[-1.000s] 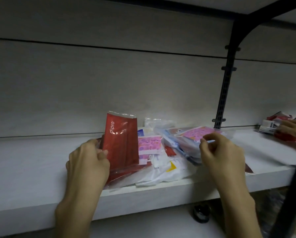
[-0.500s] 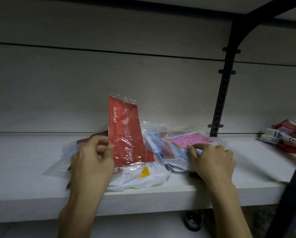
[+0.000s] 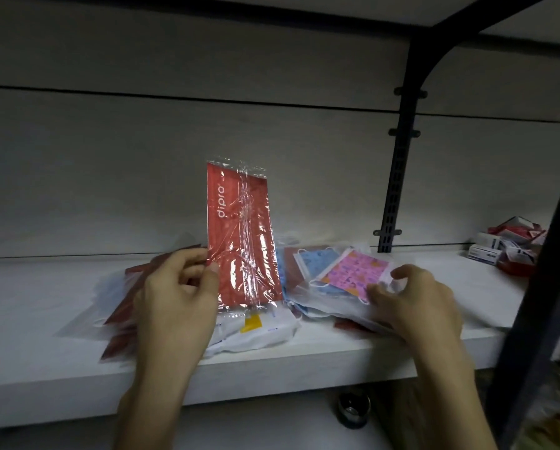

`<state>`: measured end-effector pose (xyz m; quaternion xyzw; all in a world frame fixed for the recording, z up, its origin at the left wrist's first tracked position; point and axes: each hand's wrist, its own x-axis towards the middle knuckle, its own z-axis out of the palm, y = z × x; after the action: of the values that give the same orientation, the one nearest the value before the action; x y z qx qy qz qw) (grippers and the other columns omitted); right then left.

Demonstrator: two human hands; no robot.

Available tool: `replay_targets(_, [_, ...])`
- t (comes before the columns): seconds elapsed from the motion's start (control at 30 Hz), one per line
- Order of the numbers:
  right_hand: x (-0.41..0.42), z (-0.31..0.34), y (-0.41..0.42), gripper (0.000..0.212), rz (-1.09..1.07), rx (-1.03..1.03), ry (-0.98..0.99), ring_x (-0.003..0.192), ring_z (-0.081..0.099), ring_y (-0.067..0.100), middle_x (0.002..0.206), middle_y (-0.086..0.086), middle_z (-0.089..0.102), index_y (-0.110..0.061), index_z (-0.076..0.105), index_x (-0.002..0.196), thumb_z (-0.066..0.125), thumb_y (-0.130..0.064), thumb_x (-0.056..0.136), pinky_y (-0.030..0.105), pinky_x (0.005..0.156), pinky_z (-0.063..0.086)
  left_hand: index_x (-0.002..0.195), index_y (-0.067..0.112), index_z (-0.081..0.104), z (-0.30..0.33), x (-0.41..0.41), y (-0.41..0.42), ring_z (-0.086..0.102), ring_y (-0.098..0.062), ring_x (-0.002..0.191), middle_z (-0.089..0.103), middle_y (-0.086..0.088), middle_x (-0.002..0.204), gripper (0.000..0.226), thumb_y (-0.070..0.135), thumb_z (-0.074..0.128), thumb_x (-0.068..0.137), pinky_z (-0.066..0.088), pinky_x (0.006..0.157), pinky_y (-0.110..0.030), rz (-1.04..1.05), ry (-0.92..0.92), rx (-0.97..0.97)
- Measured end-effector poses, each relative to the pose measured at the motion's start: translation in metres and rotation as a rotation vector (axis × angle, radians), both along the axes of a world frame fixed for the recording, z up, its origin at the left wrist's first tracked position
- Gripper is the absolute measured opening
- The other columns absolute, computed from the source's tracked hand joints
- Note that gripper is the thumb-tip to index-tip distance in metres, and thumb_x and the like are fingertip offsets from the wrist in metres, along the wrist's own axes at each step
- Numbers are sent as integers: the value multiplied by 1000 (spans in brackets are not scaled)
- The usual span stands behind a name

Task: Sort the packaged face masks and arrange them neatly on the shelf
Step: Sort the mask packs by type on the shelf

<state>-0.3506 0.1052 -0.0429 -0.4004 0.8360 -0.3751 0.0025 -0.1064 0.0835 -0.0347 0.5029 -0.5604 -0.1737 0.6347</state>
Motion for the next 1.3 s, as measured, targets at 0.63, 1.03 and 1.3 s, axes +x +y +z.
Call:
replay_targets(0.63, [-11, 4, -15, 37, 251, 91, 287, 135, 38, 22, 139, -2, 51, -34, 56, 129, 55, -39, 92, 58, 113, 12, 89, 28, 64, -5, 9, 9, 62, 10, 69, 68, 12, 73, 16, 12, 65, 87, 42, 52, -4, -84, 30, -44])
replay_targets(1.03, [-13, 26, -58, 47, 432, 310, 354, 136, 38, 23, 137, 1, 54, -33, 43, 141, 53, -31, 95, 63, 113, 0, 87, 30, 65, -7, 5, 9, 64, 5, 70, 69, 10, 73, 18, 12, 65, 86, 49, 61, -14, -40, 41, -44])
replay_targets(1.3, [-22, 24, -70, 32, 350, 299, 431, 123, 46, 33, 123, 9, 60, -21, 59, 120, 47, -31, 92, 55, 112, 14, 93, 22, 69, -10, -1, 11, 63, 6, 71, 69, 10, 79, 13, 12, 66, 85, 44, 57, -4, 4, 48, -47])
